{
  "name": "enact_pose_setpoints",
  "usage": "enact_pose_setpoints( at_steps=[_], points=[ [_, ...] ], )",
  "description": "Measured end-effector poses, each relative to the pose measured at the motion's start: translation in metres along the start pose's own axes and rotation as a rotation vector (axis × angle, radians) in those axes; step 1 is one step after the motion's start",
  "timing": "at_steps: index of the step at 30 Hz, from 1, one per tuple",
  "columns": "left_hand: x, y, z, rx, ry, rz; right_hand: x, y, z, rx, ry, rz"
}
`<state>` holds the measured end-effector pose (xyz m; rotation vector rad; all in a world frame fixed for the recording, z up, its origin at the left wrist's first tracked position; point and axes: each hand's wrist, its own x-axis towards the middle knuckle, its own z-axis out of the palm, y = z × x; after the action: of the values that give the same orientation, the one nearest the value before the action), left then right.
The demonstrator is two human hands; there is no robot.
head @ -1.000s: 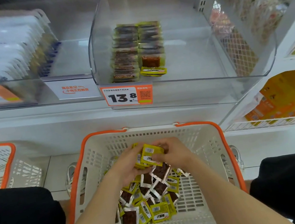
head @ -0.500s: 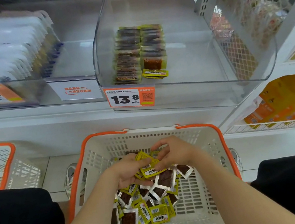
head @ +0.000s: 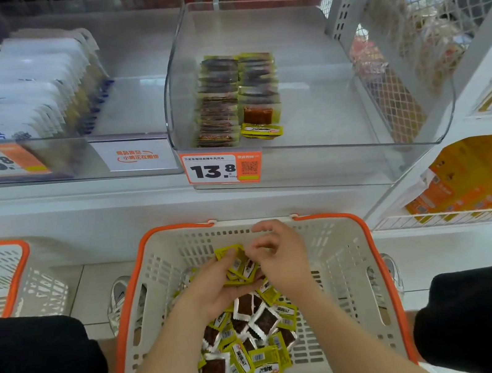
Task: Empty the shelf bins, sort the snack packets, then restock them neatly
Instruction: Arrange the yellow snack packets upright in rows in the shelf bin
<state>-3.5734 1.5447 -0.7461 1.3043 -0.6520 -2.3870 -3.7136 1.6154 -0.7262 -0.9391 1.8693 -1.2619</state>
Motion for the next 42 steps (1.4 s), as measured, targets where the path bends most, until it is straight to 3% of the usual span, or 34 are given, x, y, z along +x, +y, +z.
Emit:
enact_pose_setpoints(
  at_steps=[5, 9, 14, 20, 23, 28, 31, 34, 39, 42],
  points=[
    [-0.001, 0.006, 0.004, -0.073, -0.130, -0.022, -0.007, 0.007, 0.003, 0.092, -0.097, 0.128],
    [-0.001, 0.009, 0.001, -0.118, -0.143, -0.001, 0.001, 0.018, -0.006, -0.059, -0.067, 0.067],
    [-0.003, 0.012, 0.000, -0.016, -0.160, 0.029, 0.005, 0.021, -0.013, -0.112, -0.283, 0.080],
    [-0.003, 0.008, -0.008, -0.044, -0.138, 0.009, 0.011, 0.035, -0.012, -0.073, -0.138, 0.194],
    [-0.003, 0.010, -0.007, -0.057, -0.143, 0.014, 0.012, 0.038, -0.010, 0.040, -0.038, 0.263],
    [-0.001, 0.014, 0.001, -0.150, -0.137, 0.042, 0.013, 0.032, -0.009, 0.418, -0.194, 0.453],
    [0.004, 0.013, 0.005, -0.201, -0.142, 0.092, 0.013, 0.022, -0.005, 0.527, -0.142, 0.555],
    [0.006, 0.009, 0.006, -0.144, -0.098, 0.138, 0.011, 0.023, -0.004, 0.376, -0.146, 0.508],
    [0.003, 0.007, 0.003, -0.078, -0.046, 0.147, 0.011, 0.027, -0.005, 0.012, -0.266, 0.257],
    [0.003, 0.008, -0.001, -0.065, -0.044, 0.094, 0.007, 0.027, -0.006, -0.032, -0.281, 0.213]
  ],
)
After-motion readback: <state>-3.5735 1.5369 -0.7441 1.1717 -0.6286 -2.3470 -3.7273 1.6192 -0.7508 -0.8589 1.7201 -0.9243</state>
